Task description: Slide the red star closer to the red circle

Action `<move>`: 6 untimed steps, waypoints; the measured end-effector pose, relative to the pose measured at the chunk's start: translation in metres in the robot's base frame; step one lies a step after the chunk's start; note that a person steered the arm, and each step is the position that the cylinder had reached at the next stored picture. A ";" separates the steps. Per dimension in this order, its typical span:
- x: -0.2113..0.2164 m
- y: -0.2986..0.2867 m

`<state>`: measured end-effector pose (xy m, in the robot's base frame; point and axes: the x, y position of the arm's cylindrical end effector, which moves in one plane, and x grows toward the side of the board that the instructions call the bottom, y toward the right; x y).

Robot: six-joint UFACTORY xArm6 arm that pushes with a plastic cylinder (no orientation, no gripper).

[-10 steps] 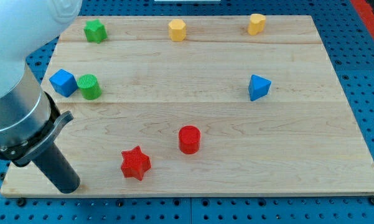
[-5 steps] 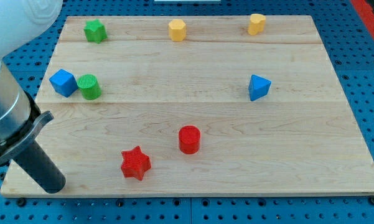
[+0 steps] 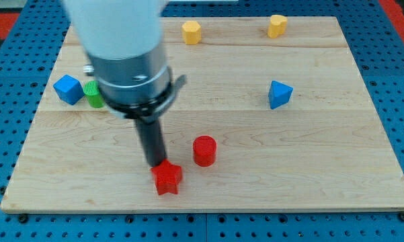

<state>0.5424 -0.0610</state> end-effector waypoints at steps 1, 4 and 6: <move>-0.002 0.000; -0.002 0.000; -0.008 0.038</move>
